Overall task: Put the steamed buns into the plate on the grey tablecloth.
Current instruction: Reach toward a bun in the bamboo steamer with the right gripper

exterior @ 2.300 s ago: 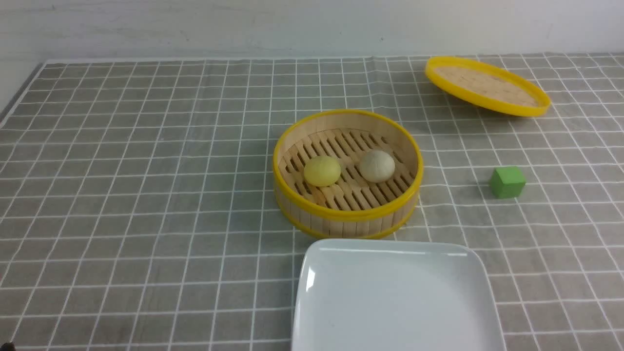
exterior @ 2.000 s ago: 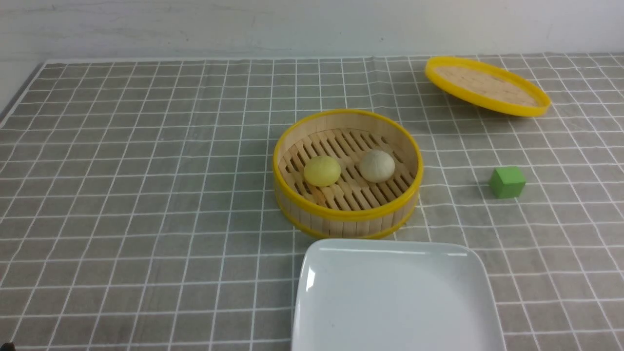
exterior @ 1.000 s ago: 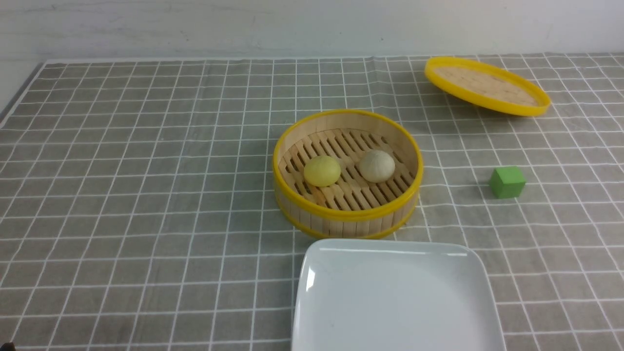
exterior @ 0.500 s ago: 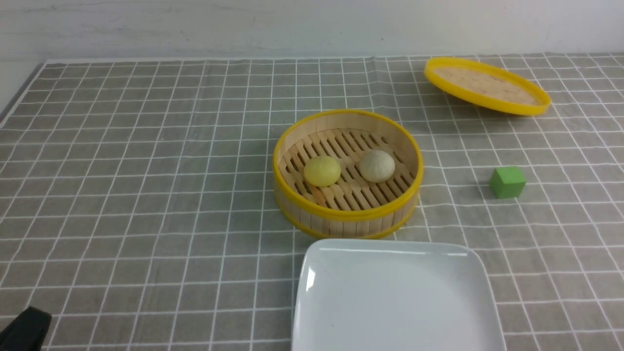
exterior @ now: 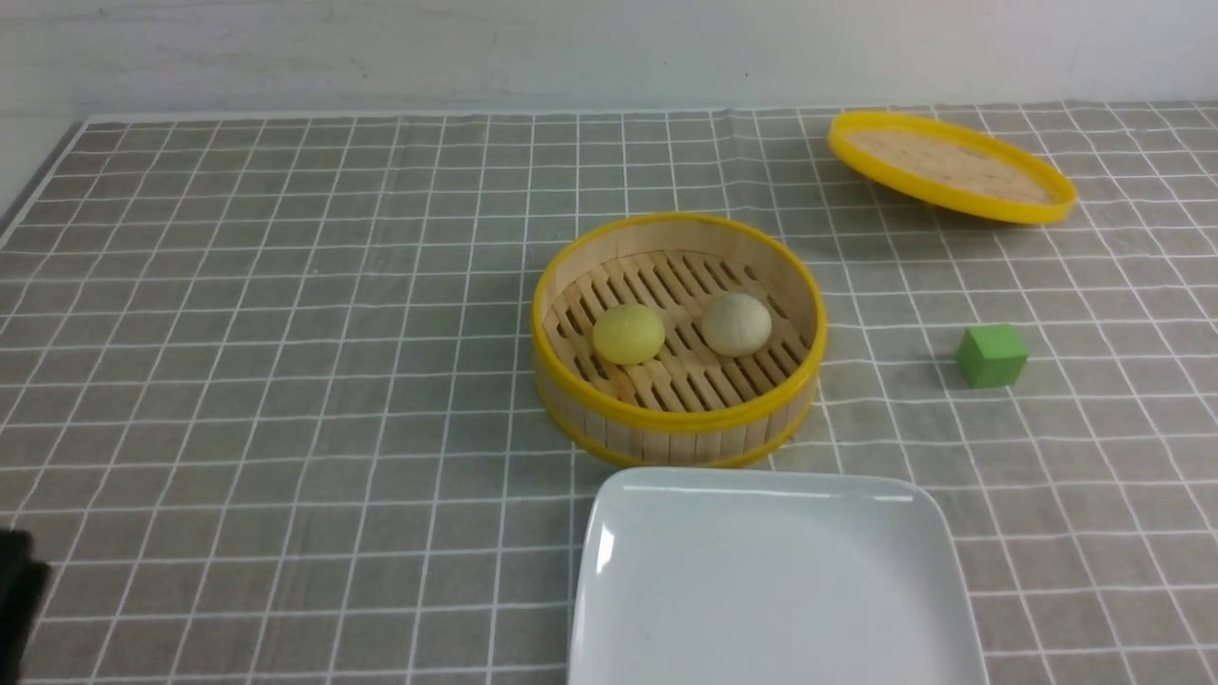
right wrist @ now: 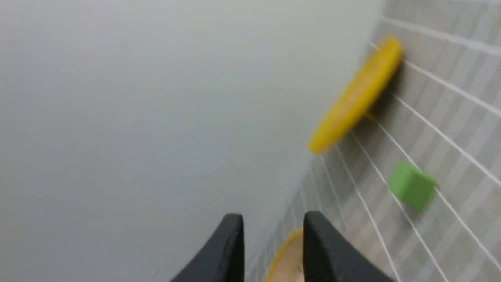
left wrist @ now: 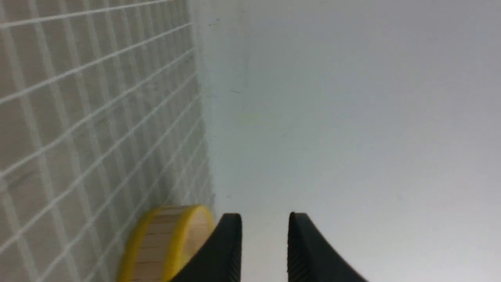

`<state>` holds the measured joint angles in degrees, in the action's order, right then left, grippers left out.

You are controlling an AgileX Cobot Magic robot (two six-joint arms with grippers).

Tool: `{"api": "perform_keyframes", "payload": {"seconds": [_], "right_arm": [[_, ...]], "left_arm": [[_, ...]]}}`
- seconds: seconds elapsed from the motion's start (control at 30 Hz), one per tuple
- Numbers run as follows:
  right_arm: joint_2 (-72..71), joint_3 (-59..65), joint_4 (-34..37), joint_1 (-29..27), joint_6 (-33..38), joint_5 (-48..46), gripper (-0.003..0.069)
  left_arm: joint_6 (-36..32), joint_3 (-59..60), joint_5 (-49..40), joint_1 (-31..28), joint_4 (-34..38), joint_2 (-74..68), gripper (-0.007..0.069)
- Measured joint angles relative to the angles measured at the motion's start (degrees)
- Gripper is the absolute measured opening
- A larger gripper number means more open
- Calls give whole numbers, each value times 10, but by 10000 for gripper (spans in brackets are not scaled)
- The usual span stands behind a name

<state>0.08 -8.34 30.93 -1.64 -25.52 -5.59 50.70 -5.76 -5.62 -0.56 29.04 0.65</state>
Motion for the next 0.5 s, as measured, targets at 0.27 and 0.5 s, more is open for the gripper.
{"api": "perform_keyframes", "payload": {"seconds": [0.27,0.5], "right_arm": [[212,-237,-64,0,217,-228,7],[429,-341,-40,0,255,-556,-15]], "left_arm": [[-224,-224,-196,0,-87,-152,11],[-359,-300,-484,0,-101,-373,2]]}}
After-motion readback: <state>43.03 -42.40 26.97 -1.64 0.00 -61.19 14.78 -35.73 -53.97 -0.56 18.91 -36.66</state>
